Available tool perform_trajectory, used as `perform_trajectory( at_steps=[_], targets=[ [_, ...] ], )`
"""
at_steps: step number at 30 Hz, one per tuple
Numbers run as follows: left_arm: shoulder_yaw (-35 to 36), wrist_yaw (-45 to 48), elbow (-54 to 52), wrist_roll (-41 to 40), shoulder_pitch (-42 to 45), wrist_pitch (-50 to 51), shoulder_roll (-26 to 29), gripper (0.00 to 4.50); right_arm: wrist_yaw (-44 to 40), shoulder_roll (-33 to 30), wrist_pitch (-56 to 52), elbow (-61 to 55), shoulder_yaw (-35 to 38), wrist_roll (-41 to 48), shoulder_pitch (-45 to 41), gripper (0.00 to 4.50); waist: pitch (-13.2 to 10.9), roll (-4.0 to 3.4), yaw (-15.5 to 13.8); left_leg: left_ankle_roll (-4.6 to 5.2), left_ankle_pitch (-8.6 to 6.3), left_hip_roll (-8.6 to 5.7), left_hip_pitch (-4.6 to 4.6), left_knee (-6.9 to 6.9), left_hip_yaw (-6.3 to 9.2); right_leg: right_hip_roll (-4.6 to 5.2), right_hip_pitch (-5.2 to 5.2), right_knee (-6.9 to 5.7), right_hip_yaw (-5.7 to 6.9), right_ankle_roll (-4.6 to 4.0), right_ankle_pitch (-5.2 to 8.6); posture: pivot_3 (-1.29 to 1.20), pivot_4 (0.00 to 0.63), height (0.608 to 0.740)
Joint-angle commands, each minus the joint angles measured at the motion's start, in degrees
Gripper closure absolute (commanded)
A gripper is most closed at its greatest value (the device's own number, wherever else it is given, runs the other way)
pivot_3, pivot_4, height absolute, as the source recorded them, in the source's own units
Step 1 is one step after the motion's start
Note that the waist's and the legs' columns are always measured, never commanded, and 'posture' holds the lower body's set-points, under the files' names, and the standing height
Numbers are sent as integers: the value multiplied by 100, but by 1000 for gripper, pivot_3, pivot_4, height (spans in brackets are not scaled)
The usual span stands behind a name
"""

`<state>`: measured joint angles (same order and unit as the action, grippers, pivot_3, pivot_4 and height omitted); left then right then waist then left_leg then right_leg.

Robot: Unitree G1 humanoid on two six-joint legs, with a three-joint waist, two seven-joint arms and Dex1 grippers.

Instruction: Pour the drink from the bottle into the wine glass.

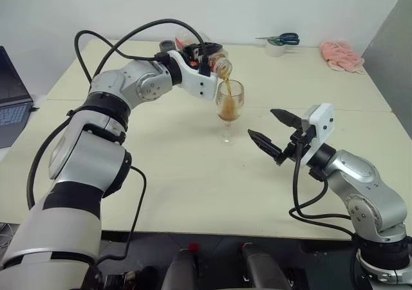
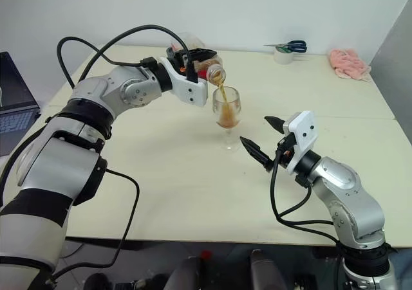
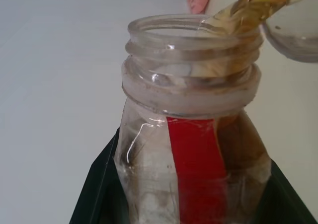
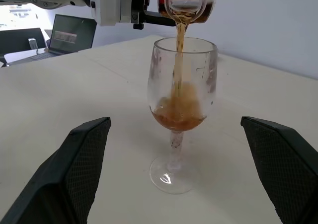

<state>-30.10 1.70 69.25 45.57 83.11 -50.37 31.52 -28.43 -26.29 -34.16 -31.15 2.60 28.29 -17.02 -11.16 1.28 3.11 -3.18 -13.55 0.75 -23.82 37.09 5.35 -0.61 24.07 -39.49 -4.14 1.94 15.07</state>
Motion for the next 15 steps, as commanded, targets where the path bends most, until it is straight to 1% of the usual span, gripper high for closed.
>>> perform_trajectory(
  at_steps=[1,15],
  targets=[
    [20,-168,-43,1,259,27,123,2777,-18,-6,129,-125,71,39,-93,0,0,0,1,0,0,0,0,0,0,0,0,0,0,0,0,0,150,740],
    [-31,-347,-42,50,290,-5,163,2778,-19,-6,124,-112,52,23,-106,0,0,0,1,-1,1,0,1,1,0,1,0,-3,0,0,0,0,150,740]
  ],
)
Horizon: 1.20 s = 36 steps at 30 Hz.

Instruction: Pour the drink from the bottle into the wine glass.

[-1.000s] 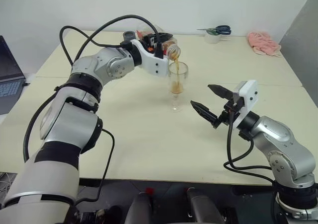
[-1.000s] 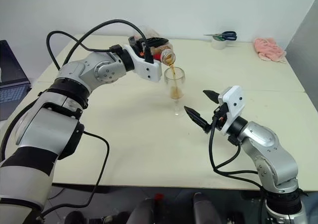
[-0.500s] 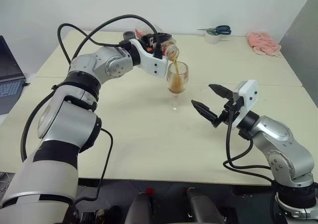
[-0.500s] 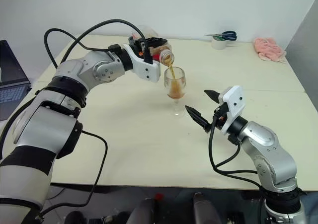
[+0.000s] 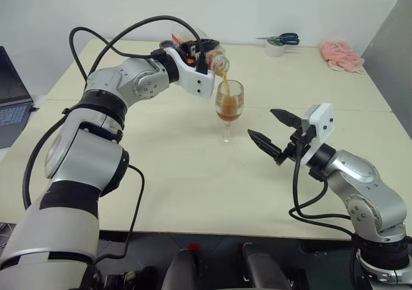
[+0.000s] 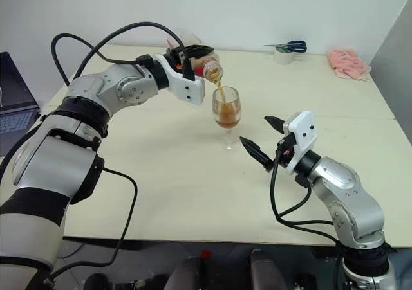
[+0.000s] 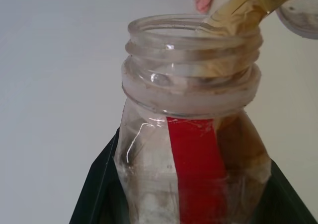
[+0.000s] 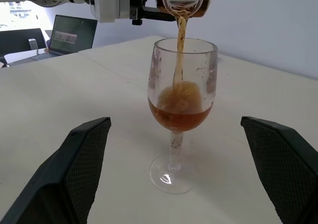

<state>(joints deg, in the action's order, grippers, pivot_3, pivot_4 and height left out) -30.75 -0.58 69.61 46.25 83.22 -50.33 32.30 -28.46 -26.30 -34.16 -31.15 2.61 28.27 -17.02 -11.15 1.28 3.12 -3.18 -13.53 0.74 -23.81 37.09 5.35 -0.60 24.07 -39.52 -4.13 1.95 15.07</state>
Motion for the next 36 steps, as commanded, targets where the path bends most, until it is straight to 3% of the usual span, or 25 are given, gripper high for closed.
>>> perform_trajectory(
  at_steps=[1,13,21,26,30,36],
  targets=[
    [29,-121,-77,-18,280,-12,86,2778,-15,-5,123,-114,52,26,-106,0,0,0,0,0,0,0,0,0,0,0,0,0,0,0,0,0,150,740],
    [161,50,-44,-264,209,-20,18,2778,-18,-1,125,-63,59,23,-183,0,0,0,0,-1,1,-1,0,1,0,0,0,-2,0,0,0,0,150,740],
    [1690,1915,-62,-2525,-468,419,-400,2784,-168,-69,114,141,143,104,-414,0,2,-1,19,-6,6,-1,4,2,-1,2,0,-9,1,-1,0,0,150,740],
    [2732,2731,-435,-3879,-898,1330,-472,2784,-418,-239,28,289,120,172,-930,0,1,-1,42,-4,9,-1,4,4,-1,1,6,-24,0,-1,0,0,150,740],
    [3524,2962,-916,-4819,-1411,2500,-492,2784,-261,-255,-363,540,24,179,-1828,0,2,-2,63,-4,9,-1,4,9,4,2,5,-30,2,-1,1,0,150,740],
    [4382,2572,-2357,-5867,-2562,4305,-776,2784,-18,-42,-1088,916,-334,162,-3068,0,6,-3,96,-8,13,1,4,14,20,5,5,-39,13,-5,3,0,150,740]
  ],
)
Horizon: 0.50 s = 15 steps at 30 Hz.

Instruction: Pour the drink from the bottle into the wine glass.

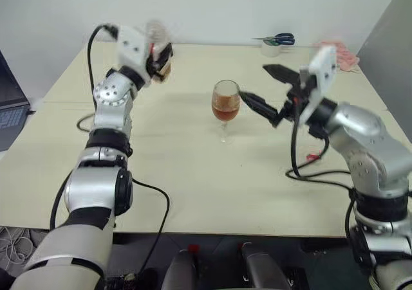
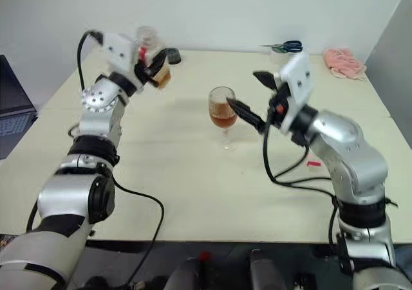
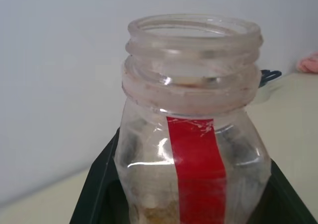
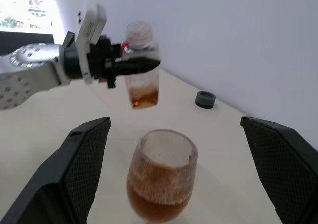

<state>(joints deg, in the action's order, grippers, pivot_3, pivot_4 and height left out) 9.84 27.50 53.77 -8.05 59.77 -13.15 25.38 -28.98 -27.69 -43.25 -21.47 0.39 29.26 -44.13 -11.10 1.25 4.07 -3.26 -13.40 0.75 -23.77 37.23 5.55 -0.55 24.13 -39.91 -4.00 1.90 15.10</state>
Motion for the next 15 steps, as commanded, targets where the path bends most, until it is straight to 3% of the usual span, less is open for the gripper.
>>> perform_trajectory(
  at_steps=[1,4,9,15],
  targets=[
    [384,-345,-995,-483,-442,756,-120,2784,-14,147,-223,-60,-255,50,-538,0,0,0,3,0,0,-1,-3,1,1,3,1,1,2,0,0,0,150,740],
    [397,-569,-1443,-474,-924,1094,-230,2784,-42,259,-198,133,-632,-213,-868,0,0,0,-7,-1,0,-4,-5,4,2,8,3,0,2,0,0,0,150,740],
    [322,-861,-1327,-334,-1205,1239,-380,2784,-117,419,-52,596,-881,-489,-1040,0,9,12,-71,-2,1,-6,-4,8,6,9,0,-1,7,0,0,0,150,740],
    [269,-989,-1398,-230,-1284,1199,-411,773,-276,424,135,692,-889,-644,-1020,0,10,13,-82,-2,1,-9,-4,9,3,14,0,-1,7,0,0,0,150,740]
  ],
)
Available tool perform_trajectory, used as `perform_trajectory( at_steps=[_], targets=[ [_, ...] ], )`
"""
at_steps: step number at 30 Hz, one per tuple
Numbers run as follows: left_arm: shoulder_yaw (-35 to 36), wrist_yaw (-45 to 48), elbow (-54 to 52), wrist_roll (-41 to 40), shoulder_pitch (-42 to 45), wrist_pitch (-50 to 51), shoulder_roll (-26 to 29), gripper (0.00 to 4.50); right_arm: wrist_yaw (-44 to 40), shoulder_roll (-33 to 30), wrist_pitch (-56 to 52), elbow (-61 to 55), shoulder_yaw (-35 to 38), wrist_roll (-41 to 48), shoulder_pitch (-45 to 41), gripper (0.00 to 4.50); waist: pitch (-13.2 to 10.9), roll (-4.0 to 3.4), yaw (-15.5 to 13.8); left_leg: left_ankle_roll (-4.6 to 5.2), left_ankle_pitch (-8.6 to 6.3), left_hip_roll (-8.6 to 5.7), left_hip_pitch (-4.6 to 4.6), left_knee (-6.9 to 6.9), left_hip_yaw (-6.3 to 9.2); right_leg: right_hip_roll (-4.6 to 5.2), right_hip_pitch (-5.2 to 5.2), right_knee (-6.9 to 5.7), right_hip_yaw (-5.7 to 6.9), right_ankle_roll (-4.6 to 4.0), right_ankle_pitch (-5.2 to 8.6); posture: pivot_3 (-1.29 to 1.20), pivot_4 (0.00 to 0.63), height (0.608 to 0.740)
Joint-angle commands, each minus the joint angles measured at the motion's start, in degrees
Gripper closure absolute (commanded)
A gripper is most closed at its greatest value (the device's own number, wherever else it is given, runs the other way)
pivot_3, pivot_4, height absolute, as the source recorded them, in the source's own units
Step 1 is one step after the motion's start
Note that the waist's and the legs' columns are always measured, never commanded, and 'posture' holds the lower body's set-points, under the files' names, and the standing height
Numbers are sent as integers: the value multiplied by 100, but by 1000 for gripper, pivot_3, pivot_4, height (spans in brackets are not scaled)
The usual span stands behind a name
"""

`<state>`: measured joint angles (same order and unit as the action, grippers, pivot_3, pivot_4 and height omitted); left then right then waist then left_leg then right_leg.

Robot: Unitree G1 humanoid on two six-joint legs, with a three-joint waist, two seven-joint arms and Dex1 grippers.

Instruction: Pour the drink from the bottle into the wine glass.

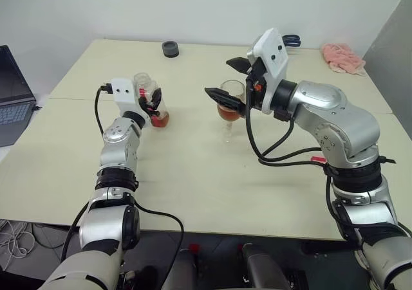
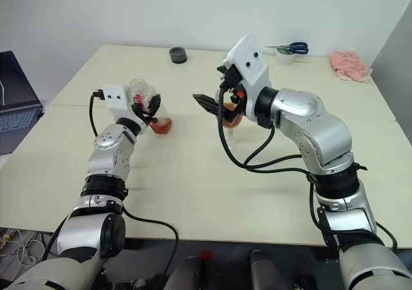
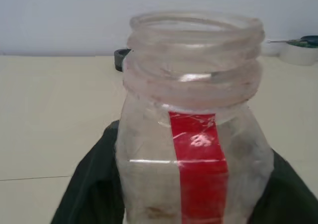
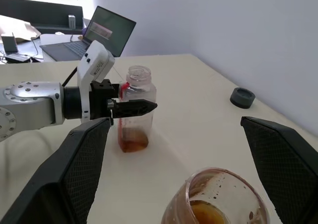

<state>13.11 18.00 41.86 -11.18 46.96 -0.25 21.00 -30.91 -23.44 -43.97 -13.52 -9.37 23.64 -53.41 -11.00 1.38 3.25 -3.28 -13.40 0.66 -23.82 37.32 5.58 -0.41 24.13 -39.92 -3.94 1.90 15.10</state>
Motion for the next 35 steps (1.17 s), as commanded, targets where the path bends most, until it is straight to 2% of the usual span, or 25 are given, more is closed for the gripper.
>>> perform_trajectory(
  at_steps=[1,2,3,9,14,18,20,23,26,29,32,35],
  targets=[
    [-83,-39,-249,117,-34,-85,39,452,-104,-11,231,-84,83,-112,-70,0,0,0,0,0,0,0,0,-1,0,0,0,-1,0,0,0,0,150,740],
    [-98,-42,-276,138,-54,-70,46,124,-120,-15,248,-72,80,-135,-56,0,0,0,1,0,0,0,0,-1,0,0,1,-1,0,0,0,0,150,740],
    [-103,-36,-315,145,-81,-52,44,22,-134,-22,263,-54,85,-154,-43,0,0,0,3,0,0,0,1,-1,-1,0,0,-1,0,0,0,0,150,740],
    [-151,56,-876,116,-422,271,112,22,-285,-133,376,76,172,-284,14,0,0,0,3,0,0,1,1,-2,-1,0,0,0,-1,0,0,0,150,740],
    [80,230,-2101,-187,-1181,917,373,22,-396,-343,425,110,312,-319,103,0,0,0,17,0,0,4,3,-6,-2,0,1,0,-3,0,0,0,150,740],
    [225,674,-3243,-709,-1923,1591,591,22,-513,-568,468,162,521,-275,185,0,0,0,3,0,0,5,3,-8,-1,1,1,1,-3,0,0,0,150,740],
    [302,1212,-3841,-1111,-2409,1841,798,22,-713,-766,419,237,820,-59,250,0,0,0,1,0,0,4,2,-8,-2,2,0,3,-2,0,0,0,150,740],
    [572,1878,-4722,-1955,-2854,2439,1176,22,-1424,-1318,187,192,1293,470,604,0,0,1,-41,-1,0,4,2,-9,-4,4,-3,10,-3,-1,0,0,150,740],
    [708,2168,-5199,-2554,-2878,3084,1574,22,-2069,-1785,201,109,1575,884,1010,0,0,1,-101,0,0,4,1,-11,7,3,-14,30,10,-1,1,0,150,740],
    [818,2566,-5384,-3107,-2382,3748,2259,22,-2512,-2092,157,242,1923,1242,1254,0,-1,2,-97,1,-1,4,6,-12,-2,0,-15,28,3,-1,1,0,150,740],
    [706,2854,-5311,-3121,-2122,3890,2684,22,-2611,-2124,219,402,2021,1369,1229,0,0,0,-76,1,-1,5,9,-17,-5,-5,-15,33,1,0,1,0,150,740],
    [584,3068,-5163,-2996,-1980,3726,2797,22,-2606,-2053,341,579,1934,1297,1173,0,-1,-2,-20,1,-2,7,69,-42,-22,-4,-64,50,-11,-1,3,0,150,740]
  ],
)
